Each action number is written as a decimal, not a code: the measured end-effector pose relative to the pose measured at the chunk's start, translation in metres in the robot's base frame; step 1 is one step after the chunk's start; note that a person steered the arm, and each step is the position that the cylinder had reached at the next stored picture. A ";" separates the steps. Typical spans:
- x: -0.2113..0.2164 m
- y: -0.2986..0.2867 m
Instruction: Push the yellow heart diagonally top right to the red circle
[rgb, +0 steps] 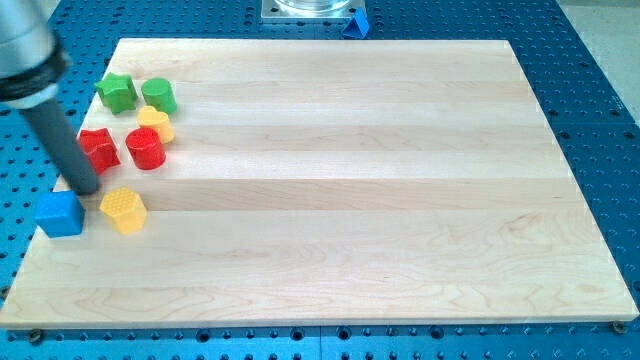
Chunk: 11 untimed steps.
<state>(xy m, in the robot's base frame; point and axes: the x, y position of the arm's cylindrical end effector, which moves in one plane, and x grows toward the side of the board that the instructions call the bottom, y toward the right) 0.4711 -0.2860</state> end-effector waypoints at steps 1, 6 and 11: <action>0.003 -0.018; -0.079 -0.015; -0.087 0.113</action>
<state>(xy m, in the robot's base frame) 0.3838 -0.1734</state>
